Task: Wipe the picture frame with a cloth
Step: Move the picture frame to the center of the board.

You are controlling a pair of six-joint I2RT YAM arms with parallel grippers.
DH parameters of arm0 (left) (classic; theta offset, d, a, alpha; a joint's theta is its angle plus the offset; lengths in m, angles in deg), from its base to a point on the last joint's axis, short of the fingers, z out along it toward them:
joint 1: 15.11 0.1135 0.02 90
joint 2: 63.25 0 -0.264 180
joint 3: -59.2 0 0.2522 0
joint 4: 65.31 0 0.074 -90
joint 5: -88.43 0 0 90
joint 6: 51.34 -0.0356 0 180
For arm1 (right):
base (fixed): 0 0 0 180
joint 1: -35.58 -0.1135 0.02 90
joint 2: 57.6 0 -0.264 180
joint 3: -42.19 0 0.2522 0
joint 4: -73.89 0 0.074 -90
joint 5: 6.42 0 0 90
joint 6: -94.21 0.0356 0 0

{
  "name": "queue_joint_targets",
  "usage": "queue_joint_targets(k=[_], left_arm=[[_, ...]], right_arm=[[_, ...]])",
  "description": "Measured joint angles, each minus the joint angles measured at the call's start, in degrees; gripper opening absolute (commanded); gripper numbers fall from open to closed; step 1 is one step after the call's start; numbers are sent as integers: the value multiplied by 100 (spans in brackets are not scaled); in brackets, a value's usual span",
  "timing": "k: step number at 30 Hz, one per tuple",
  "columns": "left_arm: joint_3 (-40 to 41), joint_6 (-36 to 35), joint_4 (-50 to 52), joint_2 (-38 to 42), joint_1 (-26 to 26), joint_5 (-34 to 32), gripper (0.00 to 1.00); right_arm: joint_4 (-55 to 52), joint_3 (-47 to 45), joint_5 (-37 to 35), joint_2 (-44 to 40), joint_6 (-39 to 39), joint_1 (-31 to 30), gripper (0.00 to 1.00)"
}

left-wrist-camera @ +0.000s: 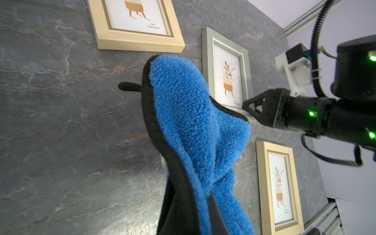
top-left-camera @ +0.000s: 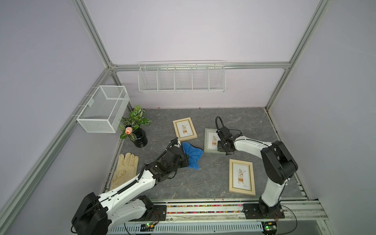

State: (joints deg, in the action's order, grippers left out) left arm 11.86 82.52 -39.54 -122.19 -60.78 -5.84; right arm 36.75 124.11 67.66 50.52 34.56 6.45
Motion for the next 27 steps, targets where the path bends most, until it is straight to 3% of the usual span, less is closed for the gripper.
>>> queue_joint_targets(k=[4, 8, 11, 14, 19, 27], left_arm=[[354, -79, -262, 374, 0, -4, 0], [629, -131, -612, 798, 0, -22, 0], [774, -177, -929, 1080, 0, -24, 0], [881, -258, -1204, 1263, 0, -46, 0], [1095, -369, -1722, 1298, 0, -87, 0], [1239, -404, -2894, 769, 0, -46, 0]], right_arm=[[-138, 833, 107, 625, -157, 195, 36], [-393, 1569, 214, 1093, -282, 363, 58], [-575, 1637, 214, 1113, -352, 417, 78], [-669, 1436, 205, 861, -391, 398, 85], [-866, 614, 422, -629, -446, 94, 92], [63, -1342, 1917, -4011, 50, -608, 99]])
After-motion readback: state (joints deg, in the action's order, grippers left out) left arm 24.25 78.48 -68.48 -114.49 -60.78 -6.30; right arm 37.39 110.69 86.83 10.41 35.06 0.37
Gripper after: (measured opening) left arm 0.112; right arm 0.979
